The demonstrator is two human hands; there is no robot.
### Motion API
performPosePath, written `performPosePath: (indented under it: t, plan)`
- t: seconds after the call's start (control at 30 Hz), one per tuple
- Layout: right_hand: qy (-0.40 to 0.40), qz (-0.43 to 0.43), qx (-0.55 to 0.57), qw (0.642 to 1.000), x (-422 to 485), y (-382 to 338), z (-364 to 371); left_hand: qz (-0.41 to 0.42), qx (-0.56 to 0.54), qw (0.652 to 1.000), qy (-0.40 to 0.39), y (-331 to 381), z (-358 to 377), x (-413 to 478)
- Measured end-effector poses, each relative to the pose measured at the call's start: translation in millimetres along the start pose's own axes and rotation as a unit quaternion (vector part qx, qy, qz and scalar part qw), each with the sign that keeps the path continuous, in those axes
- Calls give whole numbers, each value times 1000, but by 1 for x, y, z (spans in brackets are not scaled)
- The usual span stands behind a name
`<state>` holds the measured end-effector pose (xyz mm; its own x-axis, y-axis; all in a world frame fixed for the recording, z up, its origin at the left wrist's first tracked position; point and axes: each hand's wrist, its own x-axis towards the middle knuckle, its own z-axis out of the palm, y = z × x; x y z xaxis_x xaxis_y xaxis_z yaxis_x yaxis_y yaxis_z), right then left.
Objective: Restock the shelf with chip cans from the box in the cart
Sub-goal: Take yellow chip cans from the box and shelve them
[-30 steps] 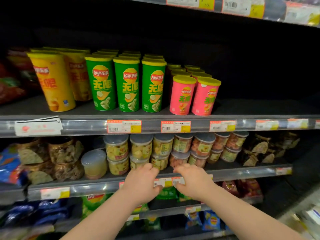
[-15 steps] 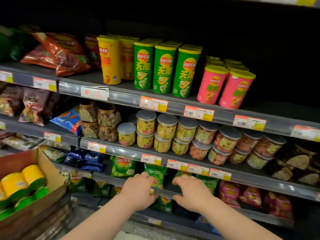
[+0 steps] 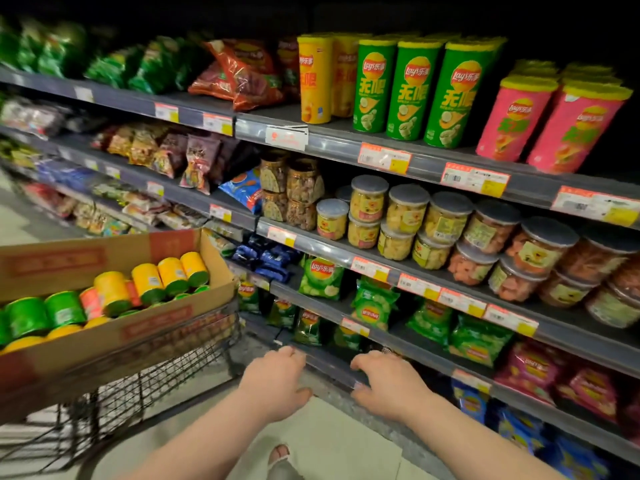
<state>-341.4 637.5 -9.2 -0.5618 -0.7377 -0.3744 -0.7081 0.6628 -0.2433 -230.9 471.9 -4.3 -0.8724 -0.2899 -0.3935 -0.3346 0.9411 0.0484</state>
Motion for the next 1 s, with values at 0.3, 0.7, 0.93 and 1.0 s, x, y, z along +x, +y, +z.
performPosePath:
  t: [0.3,0.7,0.93,1.0]
  plan:
    - [-25,-8,-8,1000,9,-31,8,-25,-30,999,3,-38,18,-19]
    - [-60,-53,-44,996,106,-179,8,-106,-100,989,18,-201,14,-40]
    - [-77,-95,-49,991,166,-281,14,-169,-104,980,21,-317,24,-62]
    - [-84,-102,-52,990,176,-304,16,-180,-109,977,28,-343,25,-67]
